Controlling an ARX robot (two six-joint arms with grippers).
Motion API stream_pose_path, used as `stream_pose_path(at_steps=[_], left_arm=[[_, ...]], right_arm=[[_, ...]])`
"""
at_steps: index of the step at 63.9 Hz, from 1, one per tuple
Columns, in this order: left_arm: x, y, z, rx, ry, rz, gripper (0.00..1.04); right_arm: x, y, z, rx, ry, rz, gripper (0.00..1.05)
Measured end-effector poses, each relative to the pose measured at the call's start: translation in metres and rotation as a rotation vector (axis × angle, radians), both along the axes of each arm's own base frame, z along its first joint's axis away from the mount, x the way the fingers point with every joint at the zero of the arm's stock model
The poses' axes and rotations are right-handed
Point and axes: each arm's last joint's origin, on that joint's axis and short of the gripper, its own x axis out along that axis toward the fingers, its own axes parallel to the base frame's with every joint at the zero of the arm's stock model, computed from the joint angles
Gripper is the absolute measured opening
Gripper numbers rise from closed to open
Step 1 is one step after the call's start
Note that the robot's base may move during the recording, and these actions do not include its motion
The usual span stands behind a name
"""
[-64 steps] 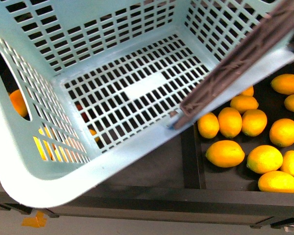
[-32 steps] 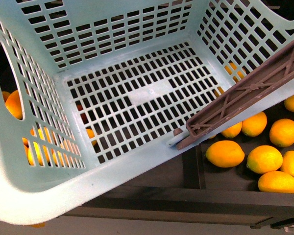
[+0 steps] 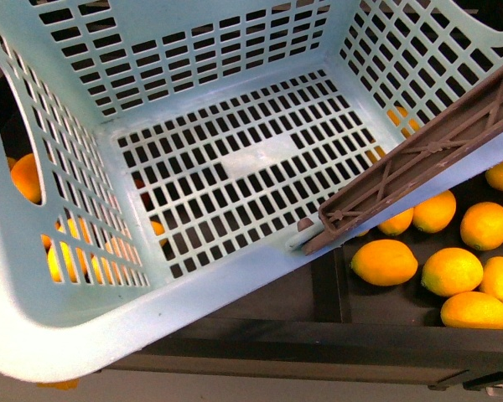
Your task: Pick lemon and mango into basket
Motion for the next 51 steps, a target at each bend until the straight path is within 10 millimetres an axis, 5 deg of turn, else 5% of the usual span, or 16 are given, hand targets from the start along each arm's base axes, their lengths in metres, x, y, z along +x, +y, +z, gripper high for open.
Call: stream_pose_path(at_steps=[25,51], left_arm=[[0.0,0.0,0.0,0.001,-0.001,0.003,0.15],[0.0,0.0,0.0,0.0,0.0,0.0,0.15]], right_arm=[[0.097,0.018,-0.138,-0.013,0.366,0.059,0.96],[0.123,0.029,-0.189,0.0,0.455,0.036,0.96]])
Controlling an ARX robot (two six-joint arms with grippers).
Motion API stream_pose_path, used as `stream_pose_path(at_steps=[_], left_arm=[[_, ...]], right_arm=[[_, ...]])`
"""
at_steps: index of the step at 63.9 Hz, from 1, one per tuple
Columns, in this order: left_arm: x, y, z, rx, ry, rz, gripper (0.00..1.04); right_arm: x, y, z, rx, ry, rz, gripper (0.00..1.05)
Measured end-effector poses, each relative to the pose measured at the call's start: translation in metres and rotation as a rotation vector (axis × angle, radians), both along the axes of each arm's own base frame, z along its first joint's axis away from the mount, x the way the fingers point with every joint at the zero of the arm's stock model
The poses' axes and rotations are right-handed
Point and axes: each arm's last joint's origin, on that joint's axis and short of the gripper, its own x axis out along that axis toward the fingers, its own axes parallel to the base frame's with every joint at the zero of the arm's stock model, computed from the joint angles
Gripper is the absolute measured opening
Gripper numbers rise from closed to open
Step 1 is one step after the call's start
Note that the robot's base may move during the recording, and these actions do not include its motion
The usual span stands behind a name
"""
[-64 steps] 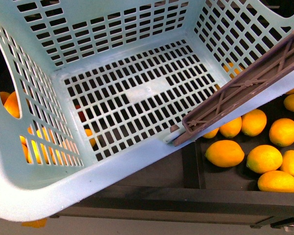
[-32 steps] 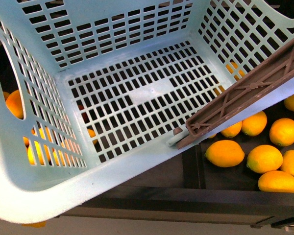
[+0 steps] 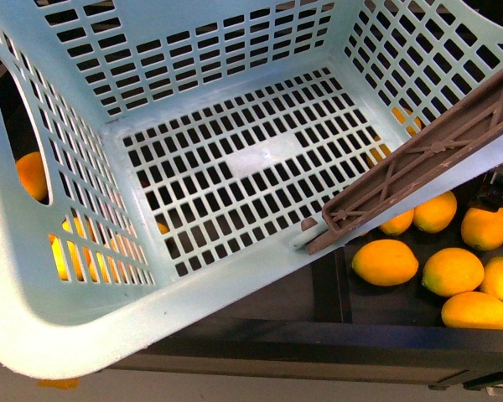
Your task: Pick lemon and mango into basket
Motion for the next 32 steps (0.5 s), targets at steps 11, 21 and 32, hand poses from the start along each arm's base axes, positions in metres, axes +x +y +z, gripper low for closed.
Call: stream_pose_path(at_steps=[11,21,32], left_arm=[[0.0,0.0,0.0,0.002,-0.001,0.003,0.15],[0.0,0.0,0.0,0.0,0.0,0.0,0.15],[0.0,0.0,0.0,-0.001,0.0,0.0,0.15]], right_arm=[[0.009,-0.002,-0.014,0.019,0.017,-0.032,0.96],[0.017,0.001,-0.022,0.029,0.029,-0.048,0.96],[0.026,0.004,-0.029,0.04,0.023,-0.082,0.96]])
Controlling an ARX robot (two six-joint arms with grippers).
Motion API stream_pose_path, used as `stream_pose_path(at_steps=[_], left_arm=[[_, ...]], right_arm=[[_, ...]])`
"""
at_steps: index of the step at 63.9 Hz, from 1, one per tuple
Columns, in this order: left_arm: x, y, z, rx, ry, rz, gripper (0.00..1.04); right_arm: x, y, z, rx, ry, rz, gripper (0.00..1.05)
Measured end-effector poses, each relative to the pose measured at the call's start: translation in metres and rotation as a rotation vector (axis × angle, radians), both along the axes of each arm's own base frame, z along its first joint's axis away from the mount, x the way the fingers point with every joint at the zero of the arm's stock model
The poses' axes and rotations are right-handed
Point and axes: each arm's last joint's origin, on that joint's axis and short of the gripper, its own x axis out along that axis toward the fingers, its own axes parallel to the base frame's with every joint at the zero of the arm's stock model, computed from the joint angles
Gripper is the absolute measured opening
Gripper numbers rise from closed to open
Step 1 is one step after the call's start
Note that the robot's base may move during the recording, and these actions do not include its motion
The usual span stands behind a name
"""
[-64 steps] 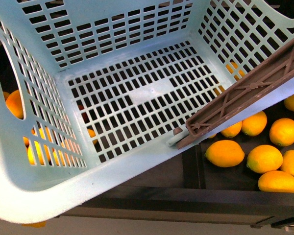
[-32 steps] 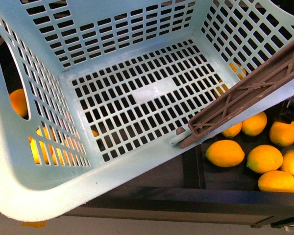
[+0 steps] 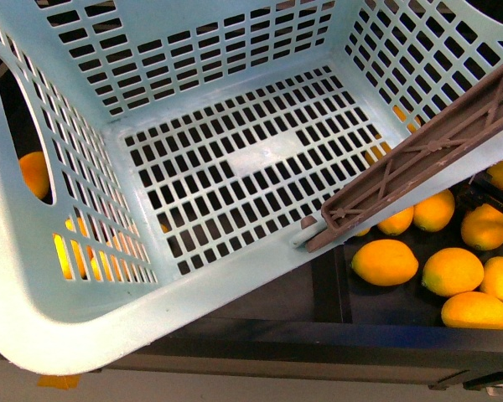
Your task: Pick lemon and mango into basket
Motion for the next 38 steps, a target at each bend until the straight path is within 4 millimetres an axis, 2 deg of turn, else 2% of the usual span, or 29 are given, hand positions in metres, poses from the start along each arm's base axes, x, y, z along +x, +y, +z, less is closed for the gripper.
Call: stream_pose_path(at_steps=[12,26,38], left_arm=[[0.0,0.0,0.0,0.001,0.0,0.0,0.15],[0.0,0.0,0.0,0.001,0.0,0.0,0.15],[0.0,0.0,0.0,0.0,0.0,0.0,0.15]], right_arm=[[0.0078,0.0015,-0.0042,-0.002,-0.002,-0.035,0.95],[0.0088,0.0087,-0.0067,-0.004,0.018,-0.032,0.67],[0.002,0.0089,-0.0039,-0.003,0.024,-0.028,0.63]])
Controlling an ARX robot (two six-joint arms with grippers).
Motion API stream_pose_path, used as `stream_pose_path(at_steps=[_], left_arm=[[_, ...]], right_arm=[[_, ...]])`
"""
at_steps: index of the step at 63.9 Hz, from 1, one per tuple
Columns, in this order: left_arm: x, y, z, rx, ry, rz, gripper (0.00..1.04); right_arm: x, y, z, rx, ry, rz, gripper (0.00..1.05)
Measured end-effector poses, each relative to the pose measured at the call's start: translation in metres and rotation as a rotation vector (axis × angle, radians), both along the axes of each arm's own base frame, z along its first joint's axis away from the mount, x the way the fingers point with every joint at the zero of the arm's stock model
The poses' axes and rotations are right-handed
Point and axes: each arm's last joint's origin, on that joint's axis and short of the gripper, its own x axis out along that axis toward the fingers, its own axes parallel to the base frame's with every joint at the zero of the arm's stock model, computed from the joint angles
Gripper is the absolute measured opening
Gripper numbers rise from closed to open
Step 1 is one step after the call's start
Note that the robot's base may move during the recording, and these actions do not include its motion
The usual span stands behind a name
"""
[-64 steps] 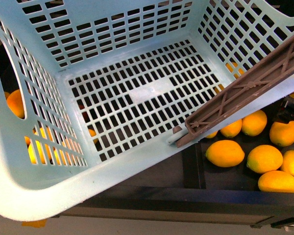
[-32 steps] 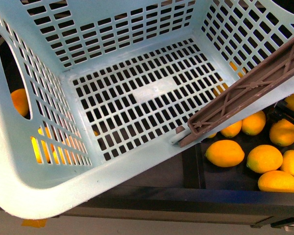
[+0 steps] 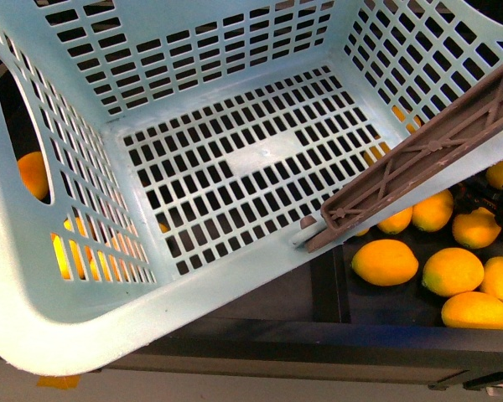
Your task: Pick lemon and mango into basket
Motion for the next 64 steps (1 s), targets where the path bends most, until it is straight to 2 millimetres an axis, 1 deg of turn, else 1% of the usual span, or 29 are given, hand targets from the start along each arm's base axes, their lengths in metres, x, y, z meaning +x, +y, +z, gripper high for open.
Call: stream_pose_path(at_steps=[3,9,15,16,20,21,23,24,25,26,28,31,33,34,36,37,39,42,44,45,46,49,51,54,57,64], left_arm=[[0.0,0.0,0.0,0.0,0.0,0.0,0.15],[0.0,0.0,0.0,0.0,0.0,0.0,0.15],[0.0,0.0,0.0,0.0,0.0,0.0,0.15],[0.0,0.0,0.0,0.0,0.001,0.0,0.15],[0.0,0.0,0.0,0.0,0.0,0.0,0.15],[0.0,0.0,0.0,0.0,0.0,0.0,0.15],[0.0,0.0,0.0,0.0,0.0,0.001,0.15],[0.0,0.0,0.0,0.0,0.0,0.001,0.15],[0.0,0.0,0.0,0.0,0.0,0.001,0.15],[0.0,0.0,0.0,0.001,0.0,0.001,0.15],[0.0,0.0,0.0,0.001,0.0,0.001,0.15],[0.0,0.0,0.0,0.0,0.0,0.0,0.15],[0.0,0.0,0.0,0.0,0.001,-0.001,0.15],[0.0,0.0,0.0,-0.001,0.001,-0.001,0.15],[0.0,0.0,0.0,-0.001,0.001,-0.001,0.15],[0.0,0.0,0.0,-0.001,0.001,-0.001,0.15],[0.0,0.0,0.0,-0.001,0.0,0.0,0.15],[0.0,0.0,0.0,0.0,0.0,0.0,0.15],[0.0,0.0,0.0,0.0,0.0,0.0,0.15],[0.0,0.0,0.0,0.0,0.0,0.0,0.15],[0.0,0.0,0.0,0.0,0.0,0.0,0.15],[0.0,0.0,0.0,0.0,0.0,0.0,0.15],[0.0,0.0,0.0,0.0,0.0,0.0,0.15],[0.0,0.0,0.0,-0.001,0.0,0.0,0.15],[0.0,0.0,0.0,-0.001,0.0,0.0,0.15],[0.0,0.0,0.0,0.001,0.0,0.001,0.15]], right_arm=[[-0.004,-0.001,0.002,-0.001,0.0,0.002,0.63],[-0.013,-0.004,0.014,0.005,-0.027,0.013,0.63],[-0.022,-0.011,0.039,0.025,-0.09,0.017,0.63],[-0.025,-0.014,0.048,0.032,-0.113,0.018,0.62],[-0.032,-0.02,0.068,0.045,-0.163,0.016,0.62],[-0.036,-0.023,0.079,0.049,-0.188,0.013,0.62],[-0.04,-0.026,0.091,0.058,-0.216,0.017,0.62],[-0.044,-0.028,0.102,0.061,-0.243,0.015,0.62],[-0.046,-0.029,0.108,0.061,-0.256,0.014,0.62],[-0.051,-0.032,0.119,0.06,-0.283,0.009,0.62],[-0.056,-0.034,0.131,0.062,-0.308,0.006,0.62],[-0.072,-0.039,0.163,0.06,-0.382,-0.009,0.62],[-0.077,-0.04,0.173,0.059,-0.408,-0.014,0.62],[-0.083,-0.04,0.183,0.061,-0.434,-0.016,0.62],[-0.088,-0.04,0.193,0.063,-0.458,-0.017,0.62],[-0.093,-0.039,0.202,0.072,-0.484,-0.012,0.62],[-0.098,-0.037,0.211,0.078,-0.51,-0.008,0.62],[-0.109,-0.031,0.233,0.096,-0.574,0.01,0.62],[-0.113,-0.027,0.242,0.099,-0.598,0.024,0.62],[-0.117,-0.022,0.25,0.108,-0.621,0.032,0.62],[-0.119,-0.02,0.253,0.111,-0.632,0.037,0.62],[-0.129,-0.003,0.273,0.13,-0.695,0.071,0.62],[-0.132,0.002,0.279,0.137,-0.715,0.083,0.62],[-0.137,0.018,0.292,0.158,-0.762,0.115,0.62],[-0.14,0.03,0.3,0.168,-0.792,0.144,0.62],[-0.141,0.056,0.309,0.21,-0.818,0.19,0.62]])
